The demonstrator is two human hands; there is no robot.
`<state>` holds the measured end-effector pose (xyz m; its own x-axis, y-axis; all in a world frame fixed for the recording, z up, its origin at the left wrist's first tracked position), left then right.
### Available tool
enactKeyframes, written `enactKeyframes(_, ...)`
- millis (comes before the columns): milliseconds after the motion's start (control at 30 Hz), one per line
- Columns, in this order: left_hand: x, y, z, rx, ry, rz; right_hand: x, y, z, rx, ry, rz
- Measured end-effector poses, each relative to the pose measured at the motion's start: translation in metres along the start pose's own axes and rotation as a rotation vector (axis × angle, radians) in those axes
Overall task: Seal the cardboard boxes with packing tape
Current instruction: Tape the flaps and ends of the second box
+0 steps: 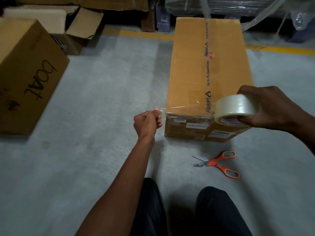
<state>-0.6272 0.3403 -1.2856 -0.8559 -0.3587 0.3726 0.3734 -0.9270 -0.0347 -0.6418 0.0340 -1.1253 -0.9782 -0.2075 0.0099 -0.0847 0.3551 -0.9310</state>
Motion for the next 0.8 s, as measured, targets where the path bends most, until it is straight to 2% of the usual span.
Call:
enactKeyframes(133, -0.006, -0.004, -0.007, 0.021, 0.002, 0.021, -0.006, -0.002, -0.016, 0.007, -0.039, -0.012)
enactKeyframes(467, -0.013, 0.012, -0.026, -0.044, 0.016, -0.018, -0.008, 0.008, -0.016, 0.049, 0.018, -0.073)
enactKeyframes(633, -0.005, 0.020, -0.021, -0.097, 0.109, 0.041, -0.010, 0.008, -0.011, 0.042, 0.087, -0.082)
enactKeyframes(800, 0.001, 0.023, -0.021, -0.182, 0.110, 0.103, -0.009, 0.008, -0.013, 0.080, 0.034, -0.065)
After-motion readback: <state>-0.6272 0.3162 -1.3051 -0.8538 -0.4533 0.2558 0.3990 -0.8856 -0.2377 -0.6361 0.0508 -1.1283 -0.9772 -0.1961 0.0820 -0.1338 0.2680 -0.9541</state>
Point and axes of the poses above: each hand's wrist, its own x-axis away from the middle knuckle, its own y-axis out of the palm, z = x × y, the point moved 9 cm from there along -x, towards the middle knuckle, and after that the axes turned 7 degrees about y, right-handed, at the moved point
